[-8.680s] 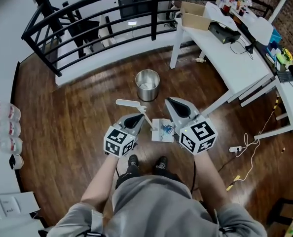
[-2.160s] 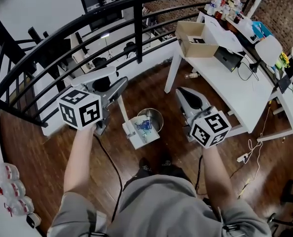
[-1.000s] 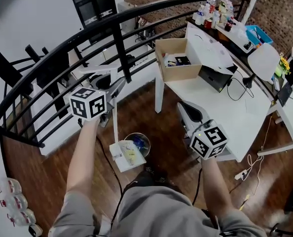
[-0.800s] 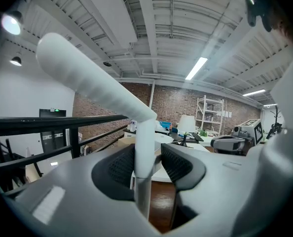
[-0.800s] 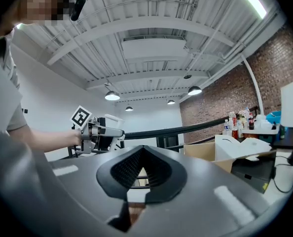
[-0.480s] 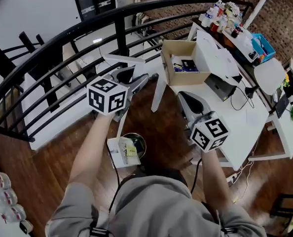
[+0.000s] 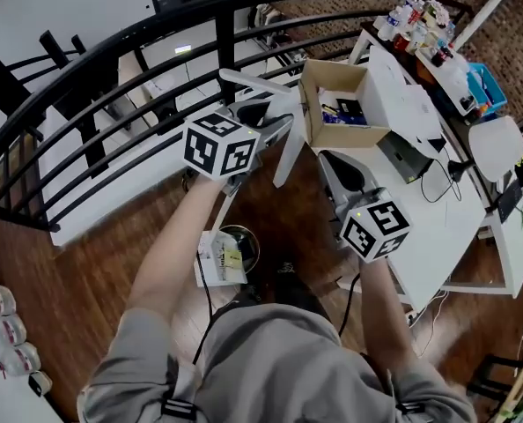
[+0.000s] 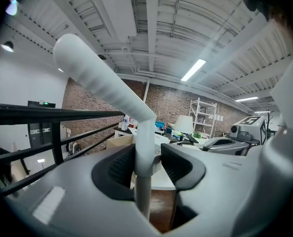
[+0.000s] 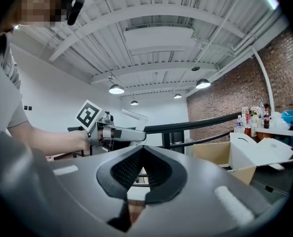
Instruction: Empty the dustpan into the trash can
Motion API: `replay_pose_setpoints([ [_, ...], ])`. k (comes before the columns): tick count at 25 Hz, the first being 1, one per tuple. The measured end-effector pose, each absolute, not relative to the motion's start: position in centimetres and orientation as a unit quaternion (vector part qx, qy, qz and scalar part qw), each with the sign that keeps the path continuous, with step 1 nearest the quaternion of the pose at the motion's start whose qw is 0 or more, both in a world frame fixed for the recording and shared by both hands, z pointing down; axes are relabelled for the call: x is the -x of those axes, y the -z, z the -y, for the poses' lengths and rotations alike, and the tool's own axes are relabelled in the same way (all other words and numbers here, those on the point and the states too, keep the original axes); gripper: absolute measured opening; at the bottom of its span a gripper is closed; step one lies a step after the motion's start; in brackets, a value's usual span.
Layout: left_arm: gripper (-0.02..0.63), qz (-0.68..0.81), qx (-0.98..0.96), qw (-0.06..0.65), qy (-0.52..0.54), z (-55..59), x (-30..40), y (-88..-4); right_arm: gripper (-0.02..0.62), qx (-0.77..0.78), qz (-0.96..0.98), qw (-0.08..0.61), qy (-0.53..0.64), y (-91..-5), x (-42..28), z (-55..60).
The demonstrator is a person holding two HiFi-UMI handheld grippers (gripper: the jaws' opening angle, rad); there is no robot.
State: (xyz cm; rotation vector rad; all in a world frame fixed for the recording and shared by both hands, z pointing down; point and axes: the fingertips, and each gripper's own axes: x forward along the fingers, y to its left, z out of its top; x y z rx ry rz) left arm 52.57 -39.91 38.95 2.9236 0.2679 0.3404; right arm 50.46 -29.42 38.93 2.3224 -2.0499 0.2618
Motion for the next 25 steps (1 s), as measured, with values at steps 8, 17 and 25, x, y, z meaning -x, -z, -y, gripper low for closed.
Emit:
replay_pose_setpoints([
  [8,0.164,-0.103,-0.981,0.095,-0.131,39.7,-56.8,-40.2,-0.002,-0.739,0.663,0.044,-0.11,-41.1,-54.2,30.9],
  [17,0.164,-0.117,-0.977,0.093,-0.154,38.0,-61.5,-42.0,-0.002,-0.746,0.652,0.049,-0.127,-42.3,-58.5,28.8],
  [25,0.164,-0.122,-0.974,0.094,-0.168,36.9,-64.2,-43.4,-0.002,-0.755,0.642,0.044,-0.129,-42.4,-60.8,27.0],
])
